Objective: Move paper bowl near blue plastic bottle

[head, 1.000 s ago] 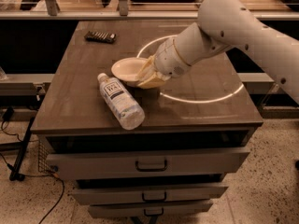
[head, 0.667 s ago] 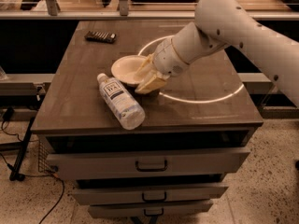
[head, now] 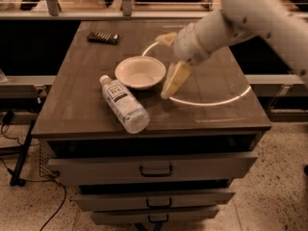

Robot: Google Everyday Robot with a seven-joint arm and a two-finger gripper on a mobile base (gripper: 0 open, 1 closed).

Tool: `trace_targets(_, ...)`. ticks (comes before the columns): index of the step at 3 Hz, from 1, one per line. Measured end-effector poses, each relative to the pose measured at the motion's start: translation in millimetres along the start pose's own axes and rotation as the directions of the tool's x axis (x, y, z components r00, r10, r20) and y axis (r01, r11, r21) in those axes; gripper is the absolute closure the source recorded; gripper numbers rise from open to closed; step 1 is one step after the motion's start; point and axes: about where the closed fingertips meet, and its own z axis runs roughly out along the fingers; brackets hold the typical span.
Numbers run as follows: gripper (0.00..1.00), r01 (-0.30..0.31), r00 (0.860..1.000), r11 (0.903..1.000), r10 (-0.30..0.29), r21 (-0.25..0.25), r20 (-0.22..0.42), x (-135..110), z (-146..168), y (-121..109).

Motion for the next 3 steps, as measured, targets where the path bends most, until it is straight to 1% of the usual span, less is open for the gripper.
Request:
trace_targets(1, 0.0, -0.099, 0.995, 0.9678, 0.097, 0.231, 0.02, 12.4, -103.4, -39.2)
trace_targets(2, 0.0, -0.144, 0.989, 0.86, 0.145, 0.49, 0.037, 11.0, -212.2, -61.6)
trace_targets(3, 0.0, -0.14, 0.99, 0.8763, 0.139, 0.461, 0.035, 9.9, -198.5, -59.4)
